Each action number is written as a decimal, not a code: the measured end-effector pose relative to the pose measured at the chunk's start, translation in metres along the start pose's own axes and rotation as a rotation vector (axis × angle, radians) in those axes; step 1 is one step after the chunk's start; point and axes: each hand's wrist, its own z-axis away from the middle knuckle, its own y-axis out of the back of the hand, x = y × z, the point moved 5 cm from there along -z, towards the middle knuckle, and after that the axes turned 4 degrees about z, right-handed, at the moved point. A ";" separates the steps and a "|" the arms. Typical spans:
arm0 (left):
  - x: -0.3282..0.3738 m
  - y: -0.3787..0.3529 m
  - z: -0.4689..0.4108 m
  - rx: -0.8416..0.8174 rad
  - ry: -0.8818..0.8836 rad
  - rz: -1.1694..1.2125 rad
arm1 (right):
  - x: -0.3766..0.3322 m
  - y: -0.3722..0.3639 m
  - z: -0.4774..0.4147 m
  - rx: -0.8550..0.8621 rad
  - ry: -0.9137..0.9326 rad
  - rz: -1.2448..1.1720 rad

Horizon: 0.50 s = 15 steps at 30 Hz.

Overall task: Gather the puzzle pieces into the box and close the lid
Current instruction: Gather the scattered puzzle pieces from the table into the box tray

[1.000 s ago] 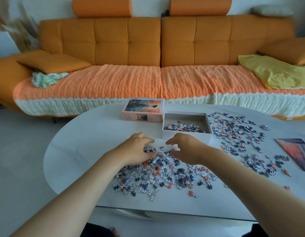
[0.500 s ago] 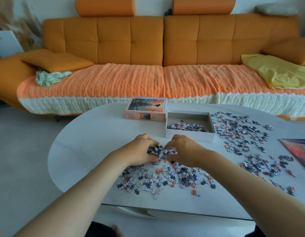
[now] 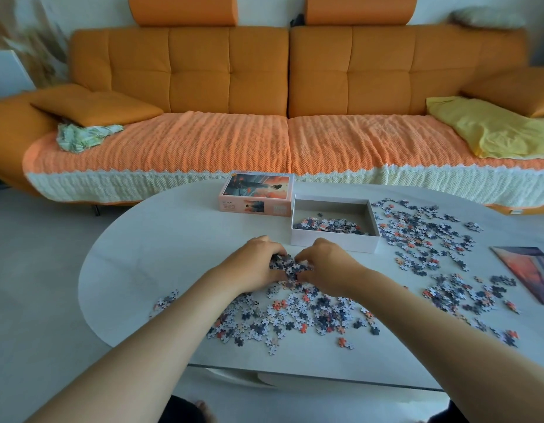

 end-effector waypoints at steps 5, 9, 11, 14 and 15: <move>0.003 0.004 -0.002 0.047 -0.023 0.016 | -0.001 0.004 -0.001 0.032 0.014 -0.048; 0.003 0.005 -0.004 0.056 -0.012 0.049 | -0.007 0.002 0.000 0.034 0.047 -0.040; 0.001 0.006 -0.005 0.052 0.010 0.077 | -0.008 0.003 -0.001 0.054 0.037 -0.078; -0.002 0.008 -0.008 0.052 0.038 0.101 | -0.003 0.008 -0.002 0.041 -0.008 -0.125; -0.002 0.010 -0.009 0.053 0.039 0.110 | -0.002 0.011 -0.003 0.034 -0.011 -0.126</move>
